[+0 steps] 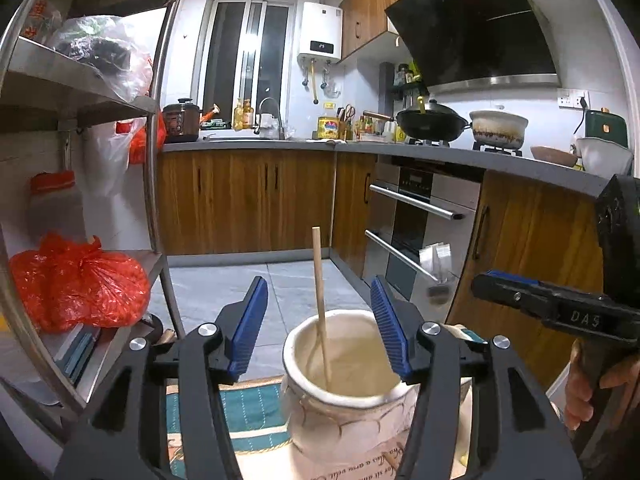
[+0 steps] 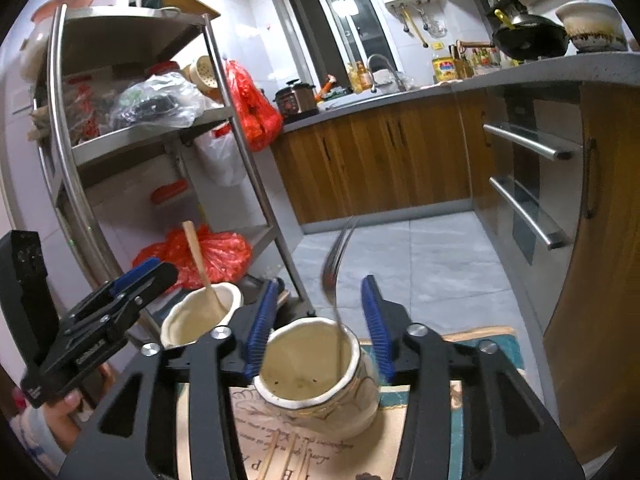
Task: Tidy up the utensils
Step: 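Drop the chopstick into the large pot while the right tool drops the fork in, then grasp another chopstick with the left tool while the right tool grasps the gold fork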
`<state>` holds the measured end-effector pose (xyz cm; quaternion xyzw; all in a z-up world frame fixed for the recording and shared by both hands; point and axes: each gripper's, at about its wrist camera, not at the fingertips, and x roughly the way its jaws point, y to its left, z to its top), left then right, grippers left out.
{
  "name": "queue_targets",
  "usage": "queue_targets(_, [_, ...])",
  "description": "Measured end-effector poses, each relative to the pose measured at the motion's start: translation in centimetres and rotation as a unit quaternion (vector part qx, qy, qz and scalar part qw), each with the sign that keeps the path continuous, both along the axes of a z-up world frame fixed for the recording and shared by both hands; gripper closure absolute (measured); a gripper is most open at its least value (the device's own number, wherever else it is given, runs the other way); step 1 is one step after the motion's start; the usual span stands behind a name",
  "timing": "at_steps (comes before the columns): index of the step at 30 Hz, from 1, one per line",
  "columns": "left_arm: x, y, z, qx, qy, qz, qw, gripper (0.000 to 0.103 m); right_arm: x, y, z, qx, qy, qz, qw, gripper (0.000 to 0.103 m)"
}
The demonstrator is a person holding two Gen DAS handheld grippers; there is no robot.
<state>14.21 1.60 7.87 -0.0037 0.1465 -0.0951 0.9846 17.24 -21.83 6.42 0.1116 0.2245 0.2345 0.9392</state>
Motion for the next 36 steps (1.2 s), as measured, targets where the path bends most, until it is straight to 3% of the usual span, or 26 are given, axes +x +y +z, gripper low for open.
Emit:
queue_targets(2, [-0.7, 0.1, 0.3, 0.004, 0.002, 0.002, 1.0000, 0.029, -0.7, -0.5, 0.4, 0.002, -0.006, -0.005, 1.000, 0.032])
queue_targets(4, [-1.9, 0.3, 0.6, 0.008, -0.003, 0.008, 0.9999, 0.018, -1.6, -1.2, 0.7, 0.001, -0.015, -0.011, 1.000, 0.023])
queue_targets(7, [-3.3, 0.7, 0.8, -0.002, 0.004, 0.006, 1.0000, 0.006, -2.8, -2.2, 1.0, 0.000, -0.021, -0.020, 1.000, 0.009])
queue_targets(10, [-4.9, 1.0, 0.8, -0.007, 0.018, 0.000, 0.9998, 0.006, -4.4, -3.7, 1.1, -0.001, -0.025, -0.040, 0.999, 0.005])
queue_targets(21, [-9.1, 0.9, -1.4, 0.002, 0.077, -0.003, 0.9970, 0.005, -8.5, -5.8, -0.6, -0.063, -0.014, -0.088, 0.994, 0.005])
queue_targets(25, [-9.3, -0.2, -3.2, 0.042, 0.118, 0.013, 0.9921, 0.005, -9.6, -6.1, -2.4, -0.091, 0.006, -0.091, 0.992, 0.005])
queue_targets(30, [-9.8, -2.0, -5.2, 0.072, 0.139, -0.008, 0.9876, 0.005, -10.8, -6.1, -4.9, -0.132, 0.016, -0.094, 0.987, 0.005])
queue_targets(36, [-9.0, -4.2, -7.1, 0.092, 0.184, -0.011, 0.9786, 0.005, -10.3, -6.1, -8.2, -0.172, 0.081, -0.075, 0.979, 0.005])
